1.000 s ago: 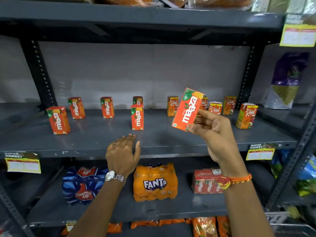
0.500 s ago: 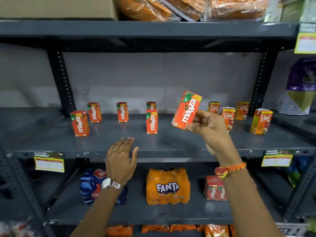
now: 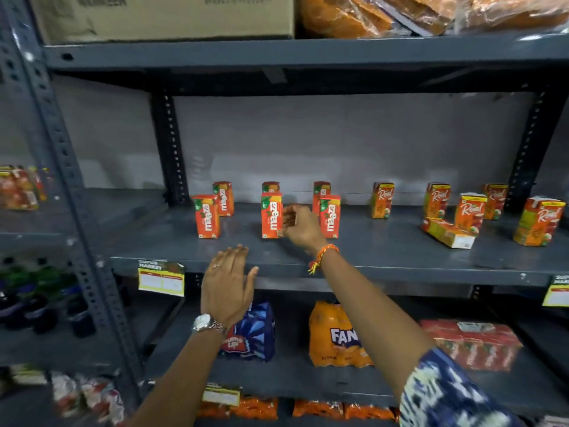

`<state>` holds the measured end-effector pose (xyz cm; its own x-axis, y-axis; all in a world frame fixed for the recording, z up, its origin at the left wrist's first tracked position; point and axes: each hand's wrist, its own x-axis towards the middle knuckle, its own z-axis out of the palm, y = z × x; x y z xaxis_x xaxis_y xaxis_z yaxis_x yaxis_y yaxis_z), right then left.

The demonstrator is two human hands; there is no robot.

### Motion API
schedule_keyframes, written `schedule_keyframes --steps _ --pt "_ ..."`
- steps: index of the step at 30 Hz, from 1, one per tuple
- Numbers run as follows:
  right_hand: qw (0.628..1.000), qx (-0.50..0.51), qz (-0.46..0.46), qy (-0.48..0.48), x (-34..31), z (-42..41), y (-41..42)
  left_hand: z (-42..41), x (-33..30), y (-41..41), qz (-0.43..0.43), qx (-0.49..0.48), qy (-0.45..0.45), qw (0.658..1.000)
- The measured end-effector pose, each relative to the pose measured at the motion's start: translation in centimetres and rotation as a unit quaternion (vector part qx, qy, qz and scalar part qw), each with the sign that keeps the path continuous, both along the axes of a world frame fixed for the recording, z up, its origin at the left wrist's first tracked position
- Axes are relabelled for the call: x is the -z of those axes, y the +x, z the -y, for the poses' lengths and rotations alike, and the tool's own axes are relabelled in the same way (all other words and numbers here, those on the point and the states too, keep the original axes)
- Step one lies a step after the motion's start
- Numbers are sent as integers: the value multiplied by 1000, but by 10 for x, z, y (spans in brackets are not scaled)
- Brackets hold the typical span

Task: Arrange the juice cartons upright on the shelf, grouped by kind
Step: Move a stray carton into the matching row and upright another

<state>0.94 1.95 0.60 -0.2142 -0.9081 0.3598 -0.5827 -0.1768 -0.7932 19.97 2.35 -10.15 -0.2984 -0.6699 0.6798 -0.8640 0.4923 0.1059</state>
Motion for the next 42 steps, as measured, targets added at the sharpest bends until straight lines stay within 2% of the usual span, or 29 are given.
schedule_keyframes --steps 3,11,13,16,18,20,23,26,28,33,37,40,42 --pt "999 21 -42 19 4 4 10 1 0 5 8 -1 0 1000" --pt "996 42 -61 51 5 6 16 2 1 1 -22 15 -6 1000" --pt "996 47 -54 49 6 5 14 2 2 0 -22 12 -4 1000" --pt "999 45 4 31 3 -9 -5 4 5 -2 -24 10 -5 1000" --pt "999 47 16 -16 -5 -34 -29 5 6 -5 -32 3 -9 999" --pt "990 132 15 -55 -15 -63 -64 2 9 -11 -52 -9 -15 998" --pt "944 312 -32 -103 -21 -108 -140 -5 11 -26 -84 -24 -21 996" --pt "871 482 -86 -46 -20 -146 -207 -16 13 -50 -88 -11 -19 996" --pt "849 521 -88 6 -18 -156 -230 -25 14 -70 -85 6 -23 996" --pt "880 445 -86 140 -10 -149 -253 -53 10 -133 -47 67 -26 996" --pt "908 388 -46 150 -10 -139 -261 -57 10 -162 -41 96 -17 994" --pt "932 335 82 113 -12 -134 -261 -54 12 -163 -58 105 -42 992" --pt "927 260 258 86 -13 -134 -261 -52 13 -160 -57 109 -60 991"
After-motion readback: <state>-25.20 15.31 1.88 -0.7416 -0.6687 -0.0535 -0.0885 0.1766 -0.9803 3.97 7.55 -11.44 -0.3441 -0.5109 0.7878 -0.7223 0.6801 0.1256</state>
